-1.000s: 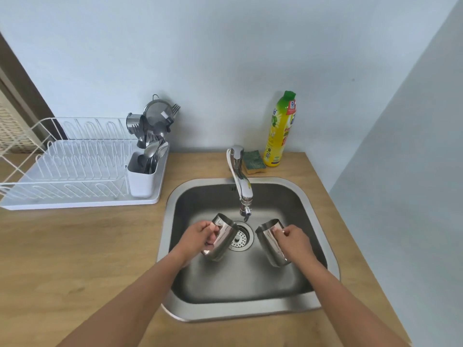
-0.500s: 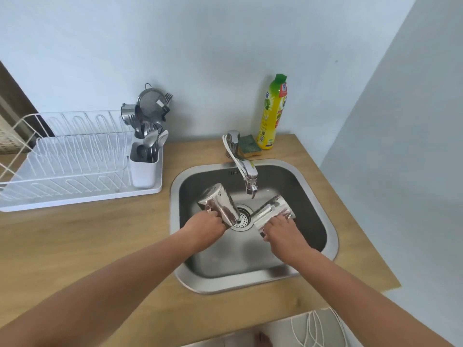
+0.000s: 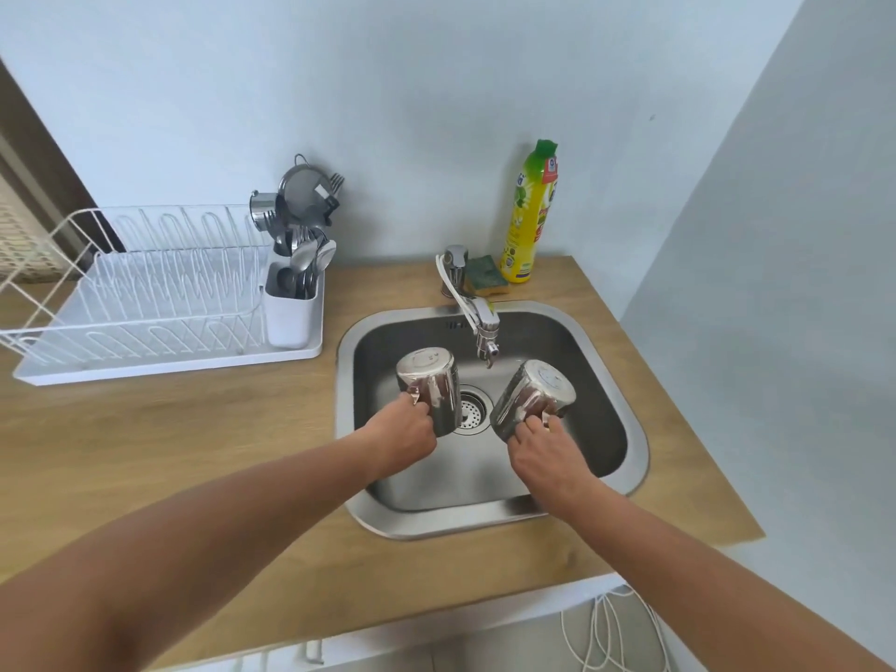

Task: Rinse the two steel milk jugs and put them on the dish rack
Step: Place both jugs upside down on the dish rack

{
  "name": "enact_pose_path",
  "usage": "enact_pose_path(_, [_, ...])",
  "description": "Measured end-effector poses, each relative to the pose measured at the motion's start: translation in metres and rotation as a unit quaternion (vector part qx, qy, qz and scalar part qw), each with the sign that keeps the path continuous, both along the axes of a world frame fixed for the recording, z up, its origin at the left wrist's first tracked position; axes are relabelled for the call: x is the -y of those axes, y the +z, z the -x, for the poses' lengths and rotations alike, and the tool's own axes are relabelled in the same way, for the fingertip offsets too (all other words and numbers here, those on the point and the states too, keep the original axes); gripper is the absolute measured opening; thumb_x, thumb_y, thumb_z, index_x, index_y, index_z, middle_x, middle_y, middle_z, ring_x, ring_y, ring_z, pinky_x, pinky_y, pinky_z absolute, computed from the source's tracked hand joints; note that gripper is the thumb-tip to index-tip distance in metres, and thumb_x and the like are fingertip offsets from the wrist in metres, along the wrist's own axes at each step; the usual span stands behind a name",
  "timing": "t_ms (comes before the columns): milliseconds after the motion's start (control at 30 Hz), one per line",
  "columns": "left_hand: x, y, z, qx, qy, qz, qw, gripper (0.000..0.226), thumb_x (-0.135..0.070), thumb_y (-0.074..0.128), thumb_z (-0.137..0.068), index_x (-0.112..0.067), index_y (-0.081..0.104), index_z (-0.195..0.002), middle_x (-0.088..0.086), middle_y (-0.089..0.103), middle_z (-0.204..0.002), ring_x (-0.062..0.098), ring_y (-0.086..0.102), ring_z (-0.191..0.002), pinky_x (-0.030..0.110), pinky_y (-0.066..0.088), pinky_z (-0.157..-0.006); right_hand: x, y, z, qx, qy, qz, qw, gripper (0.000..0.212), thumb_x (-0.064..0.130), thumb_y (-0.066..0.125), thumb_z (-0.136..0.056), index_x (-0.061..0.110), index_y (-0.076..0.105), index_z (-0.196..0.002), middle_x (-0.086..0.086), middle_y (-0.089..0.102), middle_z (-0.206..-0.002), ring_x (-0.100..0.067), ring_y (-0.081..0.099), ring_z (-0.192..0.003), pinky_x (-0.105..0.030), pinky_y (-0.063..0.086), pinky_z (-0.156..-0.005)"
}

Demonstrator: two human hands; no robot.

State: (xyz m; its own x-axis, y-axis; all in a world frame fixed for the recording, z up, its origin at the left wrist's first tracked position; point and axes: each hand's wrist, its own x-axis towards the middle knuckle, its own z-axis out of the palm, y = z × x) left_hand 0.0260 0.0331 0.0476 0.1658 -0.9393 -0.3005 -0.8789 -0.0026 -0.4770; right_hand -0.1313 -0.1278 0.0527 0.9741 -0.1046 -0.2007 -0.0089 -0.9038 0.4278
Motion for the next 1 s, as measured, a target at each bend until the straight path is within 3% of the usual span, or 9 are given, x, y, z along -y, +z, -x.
enact_pose_path(300, [0.002,0.011,0.014,-0.032,0.056,0.009,0.998,0.027,-0.001,0.051,-0.091,-0.007,0.068,-0.111,0.012,0.071,-0.109,0.032,0.061,-0.102,0.044,0.050,-0.090,0.014,0.012,0.016,0.038,-0.034,-0.046,0.998,0.034,0.004,0.055,-0.087,0.008,0.053,-0.121,-0.012,0.056,-0.121,-0.028,0.048,-0.110,-0.041,0.037,-0.096])
enact_pose_path(433, [0.001,0.016,0.018,-0.138,0.159,0.105,0.972,0.028,-0.006,0.052,-0.091,-0.016,0.068,-0.111,0.005,0.069,-0.112,0.027,0.063,-0.106,0.040,0.055,-0.081,0.028,0.014,0.017,0.138,-0.130,-0.184,0.965,0.019,0.021,0.051,-0.098,0.013,0.059,-0.113,-0.005,0.060,-0.115,-0.022,0.051,-0.108,-0.034,0.040,-0.093])
enact_pose_path(467, [0.000,0.017,0.019,-0.190,0.211,0.153,0.947,0.024,-0.010,0.053,-0.091,-0.020,0.069,-0.107,0.002,0.069,-0.111,0.025,0.063,-0.106,0.039,0.055,-0.079,0.030,0.019,0.017,0.182,-0.177,-0.252,0.934,0.017,0.023,0.051,-0.098,0.013,0.062,-0.106,-0.004,0.062,-0.110,-0.021,0.053,-0.103,-0.033,0.042,-0.088])
enact_pose_path(533, [-0.002,0.021,0.019,-0.316,0.321,0.267,0.852,0.019,-0.021,0.054,-0.091,-0.025,0.071,-0.098,-0.002,0.070,-0.106,0.023,0.065,-0.101,0.037,0.054,-0.079,0.035,0.030,0.019,0.255,-0.283,-0.389,0.839,0.015,0.023,0.053,-0.097,0.013,0.063,-0.092,-0.003,0.062,-0.095,-0.020,0.056,-0.088,-0.035,0.046,-0.076])
enact_pose_path(633, [-0.011,0.026,0.022,-0.459,0.429,0.415,0.658,0.015,-0.022,0.058,-0.090,-0.022,0.073,-0.094,-0.001,0.071,-0.093,0.022,0.066,-0.087,0.031,0.052,-0.070,0.043,0.036,0.027,0.294,-0.384,-0.519,0.705,0.016,0.022,0.051,-0.094,0.012,0.060,-0.086,-0.005,0.063,-0.084,-0.021,0.059,-0.077,-0.041,0.050,-0.072])
enact_pose_path(733, [-0.023,0.034,0.032,-0.574,0.466,0.487,0.466,0.014,-0.018,0.060,-0.092,-0.010,0.071,-0.095,0.002,0.068,-0.079,0.021,0.063,-0.074,0.047,0.056,-0.084,0.046,0.036,0.037,0.328,-0.439,-0.637,0.543,0.020,0.017,0.053,-0.087,0.003,0.068,-0.089,-0.013,0.070,-0.083,-0.027,0.067,-0.080,-0.047,0.057,-0.080])
enact_pose_path(767, [-0.028,0.036,0.036,-0.597,0.466,0.493,0.428,0.015,-0.016,0.059,-0.094,-0.006,0.069,-0.097,0.002,0.065,-0.075,0.019,0.060,-0.071,0.049,0.055,-0.088,0.045,0.036,0.040,0.333,-0.447,-0.662,0.501,0.021,0.016,0.055,-0.087,0.000,0.068,-0.091,-0.013,0.071,-0.082,-0.027,0.068,-0.080,-0.049,0.059,-0.081])
enact_pose_path(833, [-0.036,0.040,0.045,-0.619,0.456,0.505,0.391,0.016,-0.014,0.058,-0.096,-0.002,0.067,-0.098,0.005,0.060,-0.073,0.018,0.056,-0.071,0.050,0.054,-0.091,0.041,0.040,0.047,0.343,-0.447,-0.689,0.456,0.020,0.017,0.057,-0.091,-0.001,0.066,-0.091,-0.016,0.071,-0.083,-0.027,0.068,-0.080,-0.052,0.060,-0.081])
enact_pose_path(1000, [-0.057,0.057,0.062,-0.645,0.418,0.554,0.319,0.011,-0.012,0.057,-0.096,-0.006,0.064,-0.090,0.011,0.056,-0.079,0.020,0.056,-0.075,0.041,0.057,-0.087,0.020,0.055,0.059,0.363,-0.403,-0.716,0.440,0.021,0.018,0.056,-0.095,0.000,0.064,-0.089,-0.017,0.069,-0.082,-0.027,0.067,-0.079,-0.053,0.058,-0.086])
